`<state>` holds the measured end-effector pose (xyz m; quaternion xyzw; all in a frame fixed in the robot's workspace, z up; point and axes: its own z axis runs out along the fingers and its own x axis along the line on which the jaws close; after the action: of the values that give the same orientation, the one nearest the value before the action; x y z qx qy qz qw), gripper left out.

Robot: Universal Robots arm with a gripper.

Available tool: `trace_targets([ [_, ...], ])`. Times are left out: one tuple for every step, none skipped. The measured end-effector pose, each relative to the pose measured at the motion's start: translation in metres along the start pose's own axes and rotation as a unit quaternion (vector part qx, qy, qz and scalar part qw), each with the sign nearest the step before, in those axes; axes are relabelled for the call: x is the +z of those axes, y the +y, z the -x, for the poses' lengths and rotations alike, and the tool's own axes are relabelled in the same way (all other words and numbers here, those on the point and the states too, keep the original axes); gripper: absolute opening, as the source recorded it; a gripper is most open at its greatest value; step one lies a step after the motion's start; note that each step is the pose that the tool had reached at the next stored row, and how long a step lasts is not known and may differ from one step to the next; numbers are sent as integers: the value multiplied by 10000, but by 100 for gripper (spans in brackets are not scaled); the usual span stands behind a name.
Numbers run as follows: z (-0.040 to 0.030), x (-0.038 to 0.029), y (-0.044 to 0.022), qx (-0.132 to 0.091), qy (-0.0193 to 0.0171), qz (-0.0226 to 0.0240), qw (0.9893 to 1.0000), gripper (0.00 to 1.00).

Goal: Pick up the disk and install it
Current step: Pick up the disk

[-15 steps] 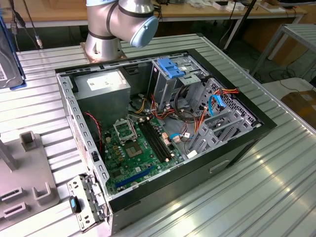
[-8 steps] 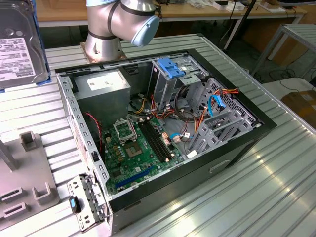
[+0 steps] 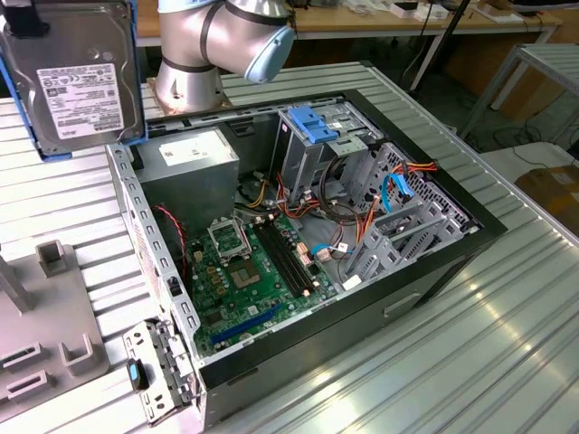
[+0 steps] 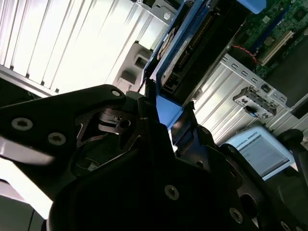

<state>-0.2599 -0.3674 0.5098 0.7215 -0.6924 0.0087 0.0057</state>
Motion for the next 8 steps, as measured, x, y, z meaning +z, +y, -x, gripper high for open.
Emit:
trace_targets([
  [-3,0,-71,0,0,0,10000,36],
  [-6,0,-136,0,0,0,10000,36],
  [-8,0,-185,0,0,0,10000,36],
  [-10,1,-238,0,0,0,10000,36],
  [-14,1,-333,0,0,0,10000,36],
  [-19,2,-453,0,0,0,10000,36],
  [-23,2,-550,0,0,0,10000,36],
  [-26,3,-632,0,0,0,10000,36],
])
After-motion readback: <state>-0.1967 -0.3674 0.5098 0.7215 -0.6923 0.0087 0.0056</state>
